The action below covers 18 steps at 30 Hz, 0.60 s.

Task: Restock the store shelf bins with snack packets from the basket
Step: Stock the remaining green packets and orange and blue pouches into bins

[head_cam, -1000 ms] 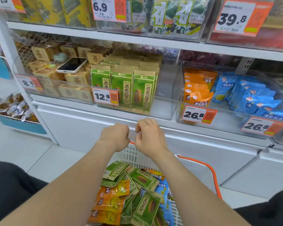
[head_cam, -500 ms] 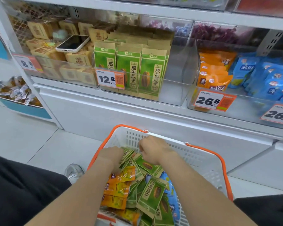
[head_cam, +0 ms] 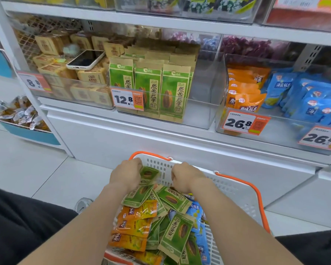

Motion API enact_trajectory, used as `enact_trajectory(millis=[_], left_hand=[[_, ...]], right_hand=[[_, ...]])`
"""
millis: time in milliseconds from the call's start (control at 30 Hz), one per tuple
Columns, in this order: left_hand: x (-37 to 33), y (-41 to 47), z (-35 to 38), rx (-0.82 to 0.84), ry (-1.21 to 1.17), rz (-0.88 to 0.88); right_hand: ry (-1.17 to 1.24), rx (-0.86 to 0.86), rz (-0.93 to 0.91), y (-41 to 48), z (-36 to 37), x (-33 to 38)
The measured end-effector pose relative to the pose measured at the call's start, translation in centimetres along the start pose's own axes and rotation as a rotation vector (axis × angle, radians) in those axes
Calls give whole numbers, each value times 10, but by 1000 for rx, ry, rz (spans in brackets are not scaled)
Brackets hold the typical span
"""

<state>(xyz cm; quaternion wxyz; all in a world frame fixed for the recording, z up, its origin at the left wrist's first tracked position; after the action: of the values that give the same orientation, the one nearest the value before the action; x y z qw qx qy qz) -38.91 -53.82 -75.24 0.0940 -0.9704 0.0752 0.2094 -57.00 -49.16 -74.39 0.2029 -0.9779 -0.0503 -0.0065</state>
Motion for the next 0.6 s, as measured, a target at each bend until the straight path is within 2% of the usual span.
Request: enact_trajectory(millis=[100,200,333,400,500,600], left_hand=[[0,-3,-19,-99,-238,5],[-8,-8,-30,-124,-435,29],[-12,-15,-37,-132,-858,-88],[-16,-17,-40,-136,-1038,-159],[-22,-16,-49,-167,-1210,-228],[-35,-12,-62,-210,-1145,-179]], right_hand=[[103,-4,86,-4,-7,-16],[304,-1,171,-7,-7,-33],[856,-24,201,-19,-19,-40],[1078,-75,152,-26,-35,-35],[1251,-266,92,-35,-71,-30],[1255,-634,95,-47,-112,-38]])
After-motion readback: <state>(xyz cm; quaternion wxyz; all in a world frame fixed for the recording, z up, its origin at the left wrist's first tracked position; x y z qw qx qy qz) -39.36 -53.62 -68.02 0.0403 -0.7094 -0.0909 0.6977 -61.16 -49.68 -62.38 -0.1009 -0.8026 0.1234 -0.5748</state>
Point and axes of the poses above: each hand's wrist, its own y-axis towards the middle knuckle, its own z-axis out of the palm, x = y × z, the point moved 10 cm from there along y, towards the middle knuckle, and after that the axes turned 9 degrees about -y, right-handed, at the moved point
